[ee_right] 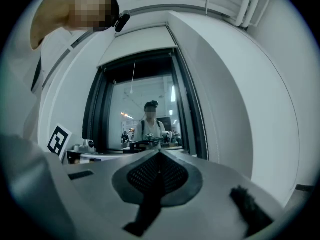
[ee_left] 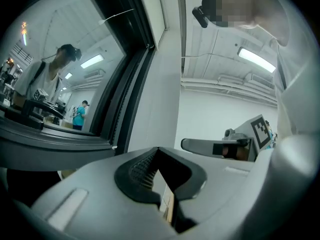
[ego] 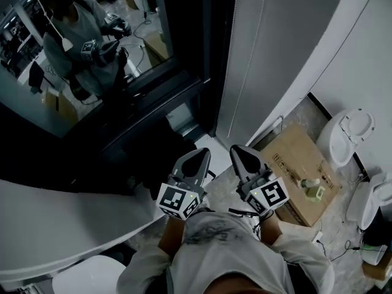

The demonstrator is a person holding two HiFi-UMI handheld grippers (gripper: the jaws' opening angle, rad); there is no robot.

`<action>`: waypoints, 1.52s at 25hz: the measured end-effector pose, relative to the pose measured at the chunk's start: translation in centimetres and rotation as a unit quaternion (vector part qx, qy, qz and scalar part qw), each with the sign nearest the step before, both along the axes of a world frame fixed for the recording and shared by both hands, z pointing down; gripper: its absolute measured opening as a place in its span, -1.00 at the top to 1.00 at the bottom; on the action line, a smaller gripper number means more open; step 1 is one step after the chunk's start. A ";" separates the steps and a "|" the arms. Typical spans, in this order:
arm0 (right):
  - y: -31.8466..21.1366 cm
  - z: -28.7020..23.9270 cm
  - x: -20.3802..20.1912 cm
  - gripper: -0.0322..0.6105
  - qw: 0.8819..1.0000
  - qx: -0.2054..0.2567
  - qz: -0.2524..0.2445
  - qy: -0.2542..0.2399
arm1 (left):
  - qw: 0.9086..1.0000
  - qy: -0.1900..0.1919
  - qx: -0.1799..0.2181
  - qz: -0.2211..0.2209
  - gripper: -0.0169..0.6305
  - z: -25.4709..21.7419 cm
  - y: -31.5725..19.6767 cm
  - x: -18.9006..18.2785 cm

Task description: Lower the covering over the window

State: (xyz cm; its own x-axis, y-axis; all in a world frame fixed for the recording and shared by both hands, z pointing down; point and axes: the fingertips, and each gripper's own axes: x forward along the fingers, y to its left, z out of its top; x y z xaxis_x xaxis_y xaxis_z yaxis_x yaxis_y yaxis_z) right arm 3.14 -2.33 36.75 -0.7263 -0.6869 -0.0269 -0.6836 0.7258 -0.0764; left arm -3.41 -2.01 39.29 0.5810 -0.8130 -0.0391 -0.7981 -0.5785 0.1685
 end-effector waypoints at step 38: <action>-10.7 -0.3 0.1 0.85 1.000 0.003 0.013 -0.005 | 1.000 -0.010 0.015 0.011 0.94 -0.7 -12.4 0.7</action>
State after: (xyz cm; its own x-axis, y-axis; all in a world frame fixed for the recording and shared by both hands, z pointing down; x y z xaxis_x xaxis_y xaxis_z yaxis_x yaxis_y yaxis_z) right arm 3.19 -13.04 36.48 -0.7075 -0.7056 -0.0391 -0.7017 0.7080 -0.0795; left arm -2.76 -14.41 38.59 0.6000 -0.7983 -0.0520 -0.7879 -0.6009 0.1345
